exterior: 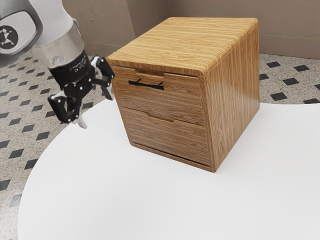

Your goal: Pull the drawer handle with one arm to open the drawer

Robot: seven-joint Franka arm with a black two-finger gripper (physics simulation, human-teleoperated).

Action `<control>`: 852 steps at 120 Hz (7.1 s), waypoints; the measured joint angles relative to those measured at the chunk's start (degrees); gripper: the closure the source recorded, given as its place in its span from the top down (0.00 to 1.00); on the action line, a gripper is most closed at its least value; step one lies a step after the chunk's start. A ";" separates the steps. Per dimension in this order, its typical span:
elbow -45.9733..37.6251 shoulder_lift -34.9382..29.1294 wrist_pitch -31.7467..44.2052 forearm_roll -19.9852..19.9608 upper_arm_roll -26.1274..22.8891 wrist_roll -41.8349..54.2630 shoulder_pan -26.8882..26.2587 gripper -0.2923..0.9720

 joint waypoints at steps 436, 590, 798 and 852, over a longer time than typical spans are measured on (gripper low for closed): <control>-0.14 8.12 8.44 2.73 0.26 -3.57 1.05 0.37; -13.41 -4.41 11.77 2.70 1.52 -5.01 0.41 0.37; -24.46 -15.74 12.86 2.77 1.59 -7.42 0.56 0.38; -27.77 -19.22 14.39 2.58 1.60 -7.52 0.50 0.37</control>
